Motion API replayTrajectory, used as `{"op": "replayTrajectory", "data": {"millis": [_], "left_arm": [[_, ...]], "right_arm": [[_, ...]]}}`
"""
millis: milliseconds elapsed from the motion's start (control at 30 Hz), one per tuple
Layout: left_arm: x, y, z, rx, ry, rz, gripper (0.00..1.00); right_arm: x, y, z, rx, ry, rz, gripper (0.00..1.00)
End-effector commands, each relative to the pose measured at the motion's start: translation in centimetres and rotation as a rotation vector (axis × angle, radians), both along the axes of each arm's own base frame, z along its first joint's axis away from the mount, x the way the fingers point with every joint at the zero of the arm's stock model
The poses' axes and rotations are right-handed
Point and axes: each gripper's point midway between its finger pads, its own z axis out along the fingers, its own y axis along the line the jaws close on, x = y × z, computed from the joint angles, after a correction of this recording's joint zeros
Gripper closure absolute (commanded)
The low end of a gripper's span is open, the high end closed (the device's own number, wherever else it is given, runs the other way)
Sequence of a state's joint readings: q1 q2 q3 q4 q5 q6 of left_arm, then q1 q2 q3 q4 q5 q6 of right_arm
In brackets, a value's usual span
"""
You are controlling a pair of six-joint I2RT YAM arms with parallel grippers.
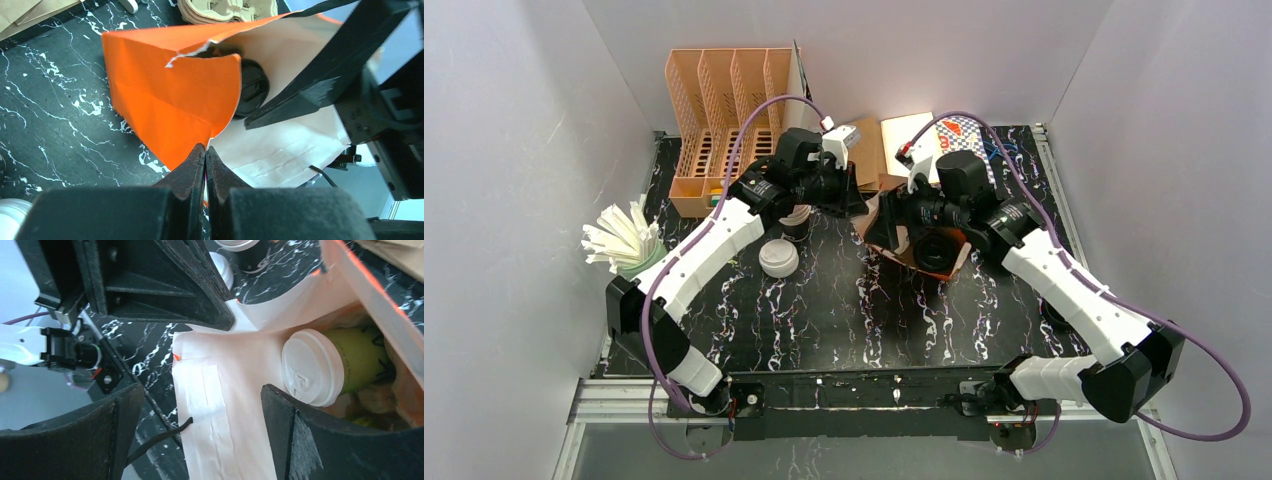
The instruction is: Pack the takeout coffee
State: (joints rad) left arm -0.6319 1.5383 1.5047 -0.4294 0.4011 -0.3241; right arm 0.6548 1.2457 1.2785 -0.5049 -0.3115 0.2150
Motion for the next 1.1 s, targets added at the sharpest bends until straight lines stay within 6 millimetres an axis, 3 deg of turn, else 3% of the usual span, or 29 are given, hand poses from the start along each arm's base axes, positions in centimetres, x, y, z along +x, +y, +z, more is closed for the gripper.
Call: {"op": "replayTrajectory", "data": {"millis": [0,100,367,633,800,1067], "left_arm": [[-1.2,0.9,3.3,-0.041,-0.042,0.022,1.0],[-1.3,1.0,3.6,-0.041,-0.037,0.028,1.0],[-1.6,1.6,2.4,-0.003,0.004,0.054,1.0],[-0.8,2.1,1.5,0.048,0.007,0.09,1.0],[-0.4,2.7,1.2,0.08,-0.007,0.108,1.0],[0.2,2.6,1.1,0.1,-0.027,0.105,1.0]], "right_arm": [[-0.9,1.7,0.9,0.098,0.075,0.064,0.05],[-1.1,2.2,0.6,0.132,0.135,0.085,0.04],[-1.5,3.8,3.1,0.271,0.246,0.235,0.02],[-0.7,2.0,5.4,0.364,0.345,0.31,0.02],[1.1,0.3,7.0,0.431,0.533,0.275,0.02],[0.6,-0.2,8.0,0.477,0.853,0.241,0.02]]}}
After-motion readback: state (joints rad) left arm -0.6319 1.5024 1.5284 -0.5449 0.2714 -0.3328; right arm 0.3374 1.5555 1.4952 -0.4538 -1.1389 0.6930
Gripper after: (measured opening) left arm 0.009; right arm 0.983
